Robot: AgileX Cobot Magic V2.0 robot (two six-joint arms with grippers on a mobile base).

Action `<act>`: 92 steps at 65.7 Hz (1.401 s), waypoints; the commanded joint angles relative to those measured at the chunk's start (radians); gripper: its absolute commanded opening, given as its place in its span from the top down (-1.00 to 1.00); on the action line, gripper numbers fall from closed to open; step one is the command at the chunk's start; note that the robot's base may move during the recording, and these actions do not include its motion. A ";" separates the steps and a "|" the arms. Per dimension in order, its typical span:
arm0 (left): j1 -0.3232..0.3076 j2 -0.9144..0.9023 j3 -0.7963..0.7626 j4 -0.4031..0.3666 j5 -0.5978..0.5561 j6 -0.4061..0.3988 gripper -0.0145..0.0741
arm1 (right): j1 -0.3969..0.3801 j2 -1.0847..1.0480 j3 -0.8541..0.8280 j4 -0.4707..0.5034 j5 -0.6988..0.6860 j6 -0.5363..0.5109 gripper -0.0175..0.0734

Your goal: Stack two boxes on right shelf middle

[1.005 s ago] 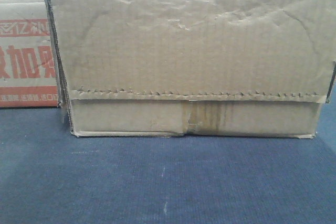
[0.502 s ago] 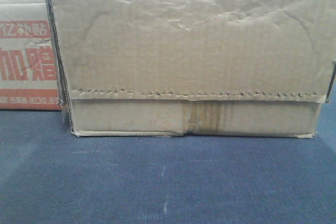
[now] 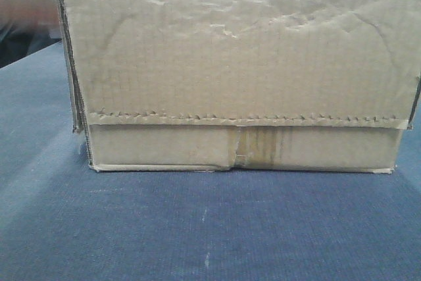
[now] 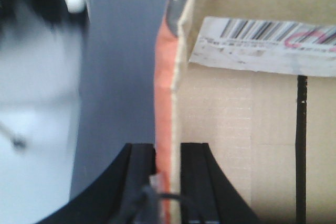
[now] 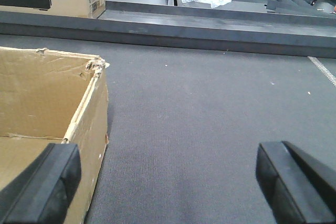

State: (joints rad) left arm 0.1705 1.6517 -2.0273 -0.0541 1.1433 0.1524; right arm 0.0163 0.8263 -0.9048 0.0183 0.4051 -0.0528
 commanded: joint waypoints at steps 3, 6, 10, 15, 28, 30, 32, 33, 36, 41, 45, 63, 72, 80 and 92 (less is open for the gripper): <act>-0.016 -0.065 -0.073 -0.083 -0.004 -0.038 0.92 | -0.002 0.000 -0.006 -0.011 -0.015 -0.001 -0.62; -0.038 -0.077 -0.095 -0.105 -0.004 -0.048 0.92 | -0.002 0.000 -0.006 -0.011 -0.015 -0.001 -0.62; -0.082 -0.088 -0.120 -0.139 -0.004 -0.060 0.92 | -0.002 0.000 -0.006 -0.011 -0.015 -0.001 -0.62; -0.159 -0.088 -0.140 -0.147 -0.006 -0.085 0.92 | -0.002 0.000 -0.006 -0.011 -0.011 -0.001 -0.62; -0.383 -0.039 -0.140 -0.135 -0.067 -0.186 0.92 | -0.002 0.000 -0.006 -0.007 -0.009 -0.001 -0.62; -0.420 -0.026 -0.140 -0.127 -0.073 -0.198 0.92 | -0.002 0.000 -0.006 -0.007 -0.009 -0.001 -0.62; -0.448 -0.006 -0.140 -0.113 -0.080 -0.209 0.92 | -0.002 0.000 -0.006 -0.007 -0.009 -0.001 -0.62; -0.461 0.002 -0.140 -0.102 -0.087 -0.214 0.92 | -0.002 0.000 -0.006 -0.007 -0.009 -0.001 -0.62; -0.496 0.028 -0.140 -0.077 -0.090 -0.227 0.92 | -0.002 0.000 -0.006 -0.007 -0.009 -0.001 -0.62; -0.543 0.077 -0.140 -0.024 -0.090 -0.266 0.92 | -0.002 0.000 -0.006 -0.007 -0.009 -0.001 -0.62; -0.564 0.110 -0.140 -0.002 -0.087 -0.288 0.92 | -0.002 0.000 -0.006 -0.007 -0.009 -0.001 -0.62; -0.577 0.236 -0.140 -0.034 -0.074 -0.318 0.92 | -0.002 0.000 -0.006 -0.005 -0.009 -0.001 -0.62; -0.577 0.263 -0.140 -0.034 -0.063 -0.318 0.92 | -0.002 0.000 -0.006 -0.005 -0.009 -0.001 -0.62; -0.577 0.268 -0.140 -0.034 -0.061 -0.318 0.92 | -0.002 0.000 -0.006 -0.005 -0.009 -0.001 -0.62; -0.577 0.268 -0.140 -0.037 -0.061 -0.318 0.56 | -0.002 0.000 -0.006 -0.005 -0.009 -0.001 -0.62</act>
State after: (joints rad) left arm -0.4004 1.9279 -2.1584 -0.0703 1.1003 -0.1535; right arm 0.0163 0.8263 -0.9048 0.0183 0.4088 -0.0528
